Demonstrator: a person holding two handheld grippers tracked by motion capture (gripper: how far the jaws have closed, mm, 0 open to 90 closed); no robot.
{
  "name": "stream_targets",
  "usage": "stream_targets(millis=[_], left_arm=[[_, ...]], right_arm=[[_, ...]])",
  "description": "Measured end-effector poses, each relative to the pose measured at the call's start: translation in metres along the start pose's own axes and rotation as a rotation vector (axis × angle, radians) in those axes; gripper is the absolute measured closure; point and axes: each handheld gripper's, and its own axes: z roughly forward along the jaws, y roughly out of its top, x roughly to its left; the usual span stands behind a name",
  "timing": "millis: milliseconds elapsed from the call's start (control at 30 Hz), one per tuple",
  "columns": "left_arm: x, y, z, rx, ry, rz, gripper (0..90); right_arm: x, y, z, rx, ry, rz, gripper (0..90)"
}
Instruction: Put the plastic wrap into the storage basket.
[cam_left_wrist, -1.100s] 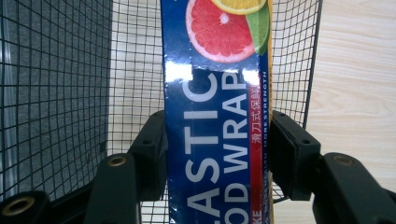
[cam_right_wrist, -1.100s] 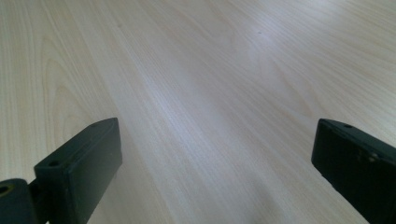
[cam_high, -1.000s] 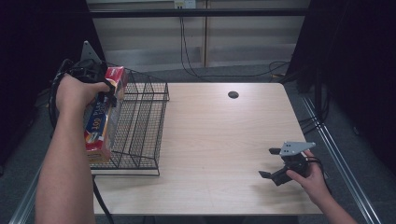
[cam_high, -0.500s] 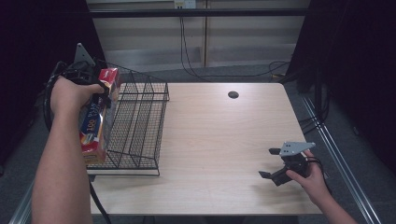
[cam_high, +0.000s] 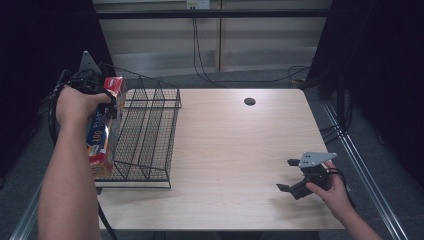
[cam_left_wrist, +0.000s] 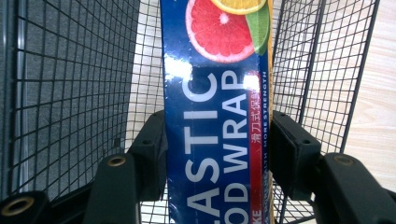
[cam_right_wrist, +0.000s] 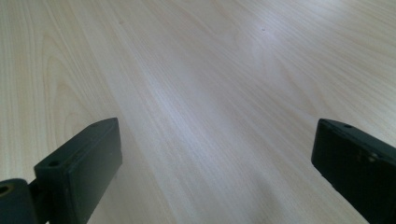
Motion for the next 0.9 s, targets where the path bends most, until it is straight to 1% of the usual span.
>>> stream_targets(millis=[33, 67, 100, 133, 167, 200, 233, 267, 300, 333, 367, 400, 467, 500, 667, 767, 800, 833, 900], left_arm=[[0.0, 0.0, 0.001, 0.0, 0.011, 0.003, 45.2], [0.0, 0.0, 0.002, -0.003, 0.012, -0.004, 45.2], [0.0, 0.0, 0.004, -0.012, 0.027, 0.006, 45.2], [0.0, 0.001, 0.005, 0.0, 0.014, 0.001, 45.2], [0.0, 0.001, 0.006, -0.006, 0.021, -0.001, 45.2], [0.001, 0.001, 0.006, 0.009, 0.009, 0.002, 45.2], [0.001, 0.002, 0.006, 0.012, 0.017, 0.01, 45.2], [0.0, 0.002, 0.007, 0.009, 0.018, -0.008, 45.2], [0.001, 0.002, 0.008, 0.012, 0.019, 0.002, 45.1], [0.001, 0.002, 0.008, 0.012, 0.021, 0.002, 45.1], [0.0, 0.002, 0.009, 0.011, 0.016, -0.009, 45.1], [0.0, 0.002, 0.011, -0.002, 0.024, 0.002, 45.1], [-0.001, 0.002, 0.011, -0.001, 0.031, 0.006, 45.1], [-0.001, 0.003, 0.011, 0.018, 0.023, 0.007, 45.0], [-0.002, 0.003, 0.012, 0.012, 0.018, -0.002, 45.0], [0.0, 0.003, 0.012, 0.014, 0.026, 0.008, 44.9], [-0.001, 0.002, 0.013, -0.001, 0.028, -0.002, 44.9], [0.0, 0.003, 0.012, 0.019, 0.015, 0.0, 44.9], [0.0, 0.003, 0.012, 0.018, 0.013, 0.002, 44.8]], right_arm=[[0.0, 0.0, 0.0, 0.0, 0.001, -0.002, 1.7], [0.0, 0.0, 0.0, 0.0, 0.003, -0.002, 1.7], [0.0, 0.0, 0.0, -0.001, 0.0, -0.003, 1.7], [0.0, 0.0, 0.0, 0.0, 0.0, -0.003, 1.7], [0.0, 0.0, 0.001, 0.001, 0.0, -0.004, 1.7], [0.0, 0.0, 0.001, 0.001, 0.0, -0.004, 1.7], [0.0, 0.0, 0.001, 0.001, 0.002, -0.002, 1.7], [0.0, 0.0, 0.001, 0.001, 0.002, -0.002, 1.7], [0.001, 0.0, 0.001, 0.003, 0.007, -0.002, 1.7], [0.001, 0.0, 0.001, 0.005, 0.005, -0.001, 1.7], [0.001, 0.0, 0.001, 0.006, 0.01, -0.004, 1.7], [0.001, 0.0, 0.001, 0.006, 0.007, -0.005, 1.7], [0.001, 0.0, 0.001, 0.004, 0.006, -0.003, 1.7], [0.001, 0.0, 0.002, 0.003, 0.009, -0.004, 1.7], [0.001, 0.0, 0.001, 0.004, 0.008, -0.005, 1.7], [0.001, 0.0, 0.002, 0.005, 0.008, -0.006, 1.7], [0.001, 0.0, 0.002, 0.006, 0.01, -0.006, 1.7], [0.001, 0.0, 0.002, 0.006, 0.011, -0.007, 1.7], [0.001, 0.0, 0.002, 0.006, 0.011, -0.008, 1.7]])
